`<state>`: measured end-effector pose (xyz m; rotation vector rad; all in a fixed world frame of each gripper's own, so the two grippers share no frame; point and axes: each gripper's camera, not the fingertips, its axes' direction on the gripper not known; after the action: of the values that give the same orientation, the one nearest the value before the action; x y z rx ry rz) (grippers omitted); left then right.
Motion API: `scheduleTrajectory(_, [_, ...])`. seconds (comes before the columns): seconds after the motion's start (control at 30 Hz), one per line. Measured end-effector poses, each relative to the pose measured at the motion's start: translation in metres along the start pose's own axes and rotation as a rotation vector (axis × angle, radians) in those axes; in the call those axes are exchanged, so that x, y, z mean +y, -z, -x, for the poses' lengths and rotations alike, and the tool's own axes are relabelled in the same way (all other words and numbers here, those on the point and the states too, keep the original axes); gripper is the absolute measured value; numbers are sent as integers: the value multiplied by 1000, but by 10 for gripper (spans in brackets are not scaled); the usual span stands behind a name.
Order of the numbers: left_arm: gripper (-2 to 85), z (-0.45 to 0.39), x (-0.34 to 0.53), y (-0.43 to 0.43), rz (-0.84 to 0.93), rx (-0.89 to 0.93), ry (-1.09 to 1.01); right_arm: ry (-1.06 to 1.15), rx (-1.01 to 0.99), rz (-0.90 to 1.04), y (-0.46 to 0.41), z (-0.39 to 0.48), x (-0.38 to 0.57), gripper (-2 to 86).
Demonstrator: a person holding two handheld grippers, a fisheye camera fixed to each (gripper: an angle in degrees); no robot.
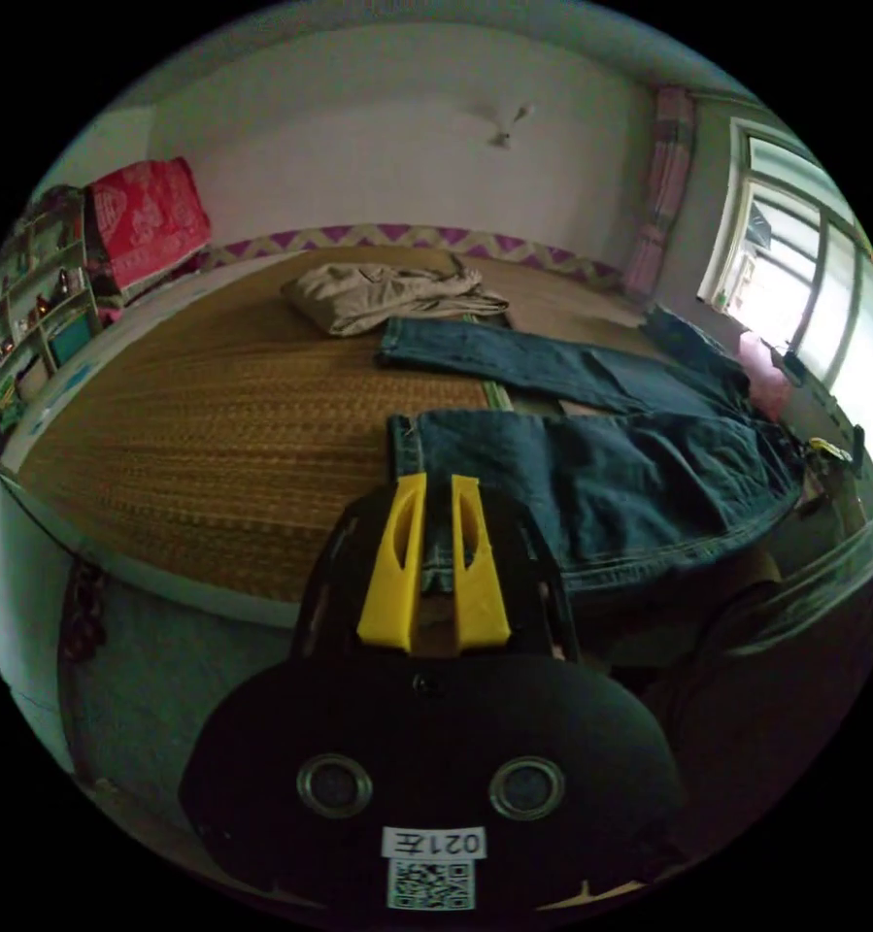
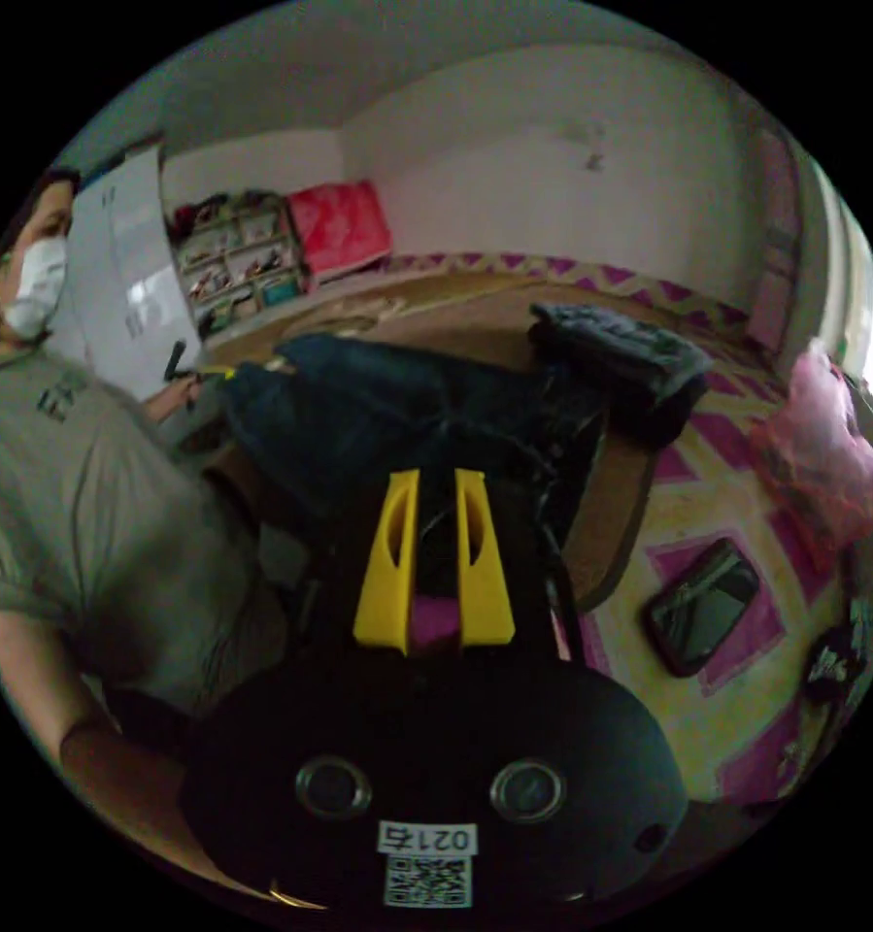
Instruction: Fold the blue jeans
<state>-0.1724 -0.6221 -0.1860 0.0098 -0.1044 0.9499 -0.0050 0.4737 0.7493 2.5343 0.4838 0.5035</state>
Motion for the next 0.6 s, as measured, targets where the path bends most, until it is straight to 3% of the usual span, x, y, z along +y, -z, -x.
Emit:
scheduleTrajectory(0.13, [-8,-3,-16,-6,65,-54,-84,-131,197,133,-37,-49,-16,94])
scheduleTrajectory(0.3, [-9,-1,-45,-17,108,-135,-172,-207,212,163,-66,-83,-37,74])
scheduleTrajectory(0.37, [-9,4,-46,-22,120,-155,-172,-236,253,263,-89,-98,-40,68])
scheduleTrajectory(0.5, [-10,22,-32,4,-14,-50,-54,-282,214,266,-89,-113,-47,27])
scheduleTrajectory(0.6, [-10,23,-18,36,-155,63,-37,-282,236,130,-56,-107,-60,3])
